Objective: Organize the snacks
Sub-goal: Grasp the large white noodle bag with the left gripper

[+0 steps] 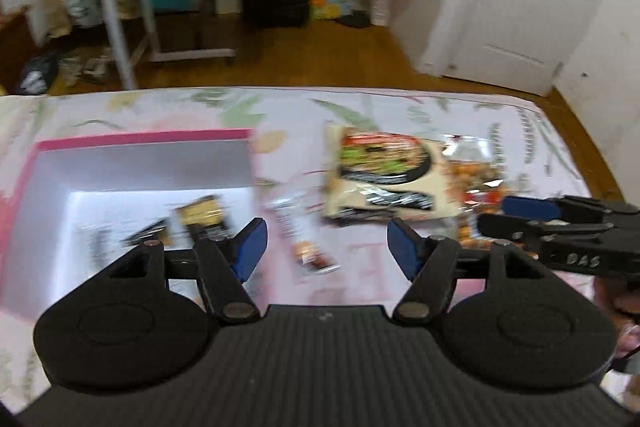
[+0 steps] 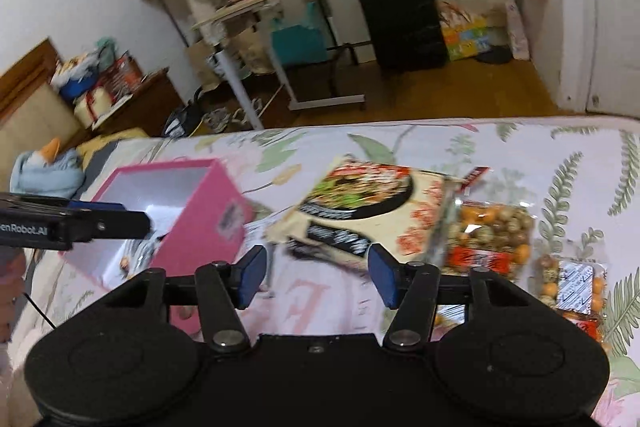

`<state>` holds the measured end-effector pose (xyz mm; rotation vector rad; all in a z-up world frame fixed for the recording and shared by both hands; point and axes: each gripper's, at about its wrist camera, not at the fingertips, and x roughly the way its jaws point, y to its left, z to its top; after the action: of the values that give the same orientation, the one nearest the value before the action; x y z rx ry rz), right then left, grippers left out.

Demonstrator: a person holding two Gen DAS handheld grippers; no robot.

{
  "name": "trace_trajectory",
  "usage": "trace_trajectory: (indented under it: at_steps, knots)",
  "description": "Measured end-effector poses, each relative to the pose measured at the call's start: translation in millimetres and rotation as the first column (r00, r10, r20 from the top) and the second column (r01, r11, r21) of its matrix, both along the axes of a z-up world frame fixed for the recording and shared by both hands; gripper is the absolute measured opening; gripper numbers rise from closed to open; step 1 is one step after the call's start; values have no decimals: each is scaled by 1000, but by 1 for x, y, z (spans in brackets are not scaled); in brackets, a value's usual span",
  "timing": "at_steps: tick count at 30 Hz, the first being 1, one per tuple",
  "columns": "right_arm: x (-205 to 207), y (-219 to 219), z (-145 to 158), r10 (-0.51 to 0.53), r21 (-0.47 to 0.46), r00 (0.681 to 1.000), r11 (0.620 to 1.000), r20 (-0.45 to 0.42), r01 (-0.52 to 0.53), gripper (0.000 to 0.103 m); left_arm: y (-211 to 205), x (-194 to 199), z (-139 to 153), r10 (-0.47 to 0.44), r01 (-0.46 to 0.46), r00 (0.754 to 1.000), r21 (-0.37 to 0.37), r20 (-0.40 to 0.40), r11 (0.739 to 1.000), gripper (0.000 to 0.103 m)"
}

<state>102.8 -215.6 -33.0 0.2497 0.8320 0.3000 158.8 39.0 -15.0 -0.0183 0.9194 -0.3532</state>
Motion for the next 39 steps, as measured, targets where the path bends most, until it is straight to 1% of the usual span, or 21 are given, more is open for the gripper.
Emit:
trace_trajectory:
  at_steps: [2, 4, 7, 10, 12, 14, 16, 18, 20, 23, 24, 25, 26, 28, 29, 30, 32, 33, 35, 37, 39]
  knots:
    - [11, -13, -14, -37, 28, 999, 999, -18, 38, 68, -20, 20, -7, -20, 19, 999, -26, -34, 999, 66]
    - [23, -24, -31, -79, 52, 996, 995, -49, 82, 75, -36, 47, -18, -33, 30, 997, -46, -68, 999, 66]
    - [41, -33, -54, -145, 50, 986, 987, -88, 150, 76, -58, 86, -39, -41, 40, 994, -6, -98, 999, 66]
    - [58, -39, -71, -133, 97, 983, 984, -125, 146, 76, -76, 121, -64, -55, 61, 991, 52, -121, 997, 66]
    - [68, -41, -79, -136, 126, 980, 980, -146, 154, 76, -81, 139, -81, -62, 73, 987, 65, -151, 995, 66]
    - [77, -42, -88, -163, 125, 971, 975, -175, 186, 76, -84, 153, -95, -55, 69, 982, 69, -182, 995, 66]
    - [83, -42, -94, -181, 115, 965, 972, -189, 205, 76, -83, 164, -107, -35, 45, 981, 47, -192, 998, 66]
    - [86, -40, -96, -171, 120, 968, 973, -183, 195, 76, -82, 173, -118, -1, 15, 978, 65, -208, 998, 66]
    - [88, -38, -97, -155, 131, 973, 975, -169, 178, 76, -79, 179, -127, -7, 18, 969, 42, -245, 999, 68]
    - [95, -34, -105, -138, 129, 975, 978, -177, 162, 77, -74, 182, -131, -20, 22, 959, 4, -282, 1000, 71]
    - [96, -31, -107, -135, 121, 976, 980, -173, 157, 77, -70, 183, -132, -14, 10, 949, -16, -315, 1000, 74]
    - [95, -32, -106, -134, 113, 977, 982, -164, 153, 73, -66, 183, -136, -3, -12, 935, -41, -354, 999, 80]
    - [94, -30, -104, -139, 98, 978, 983, -158, 155, 67, -61, 183, -141, 2, -34, 917, -75, -399, 997, 84]
    - [94, -29, -105, -136, 109, 976, 982, -170, 156, 54, -53, 178, -156, -5, -75, 874, -146, -486, 986, 85]
    - [95, -30, -106, -137, 118, 973, 980, -184, 160, 52, -51, 175, -162, -9, -94, 855, -173, -519, 980, 85]
    - [95, -30, -106, -134, 121, 973, 980, -188, 159, 49, -53, 172, -163, -8, -93, 859, -170, -512, 981, 84]
    - [93, -27, -102, -116, 102, 976, 985, -186, 137, 46, -60, 163, -155, -28, -42, 892, -144, -450, 989, 77]
    - [92, -27, -100, -108, 96, 976, 987, -190, 128, 43, -65, 158, -150, -39, -13, 905, -121, -423, 993, 76]
    - [87, -25, -96, -93, 88, 977, 990, -191, 111, 42, -71, 148, -140, -66, 37, 923, -85, -380, 996, 72]
    - [80, -24, -91, -82, 78, 978, 992, -193, 98, 42, -76, 136, -132, -103, 88, 931, -58, -351, 994, 70]
    - [72, -24, -87, -64, 92, 976, 992, -206, 85, 42, -79, 124, -126, -143, 134, 926, -50, -349, 990, 68]
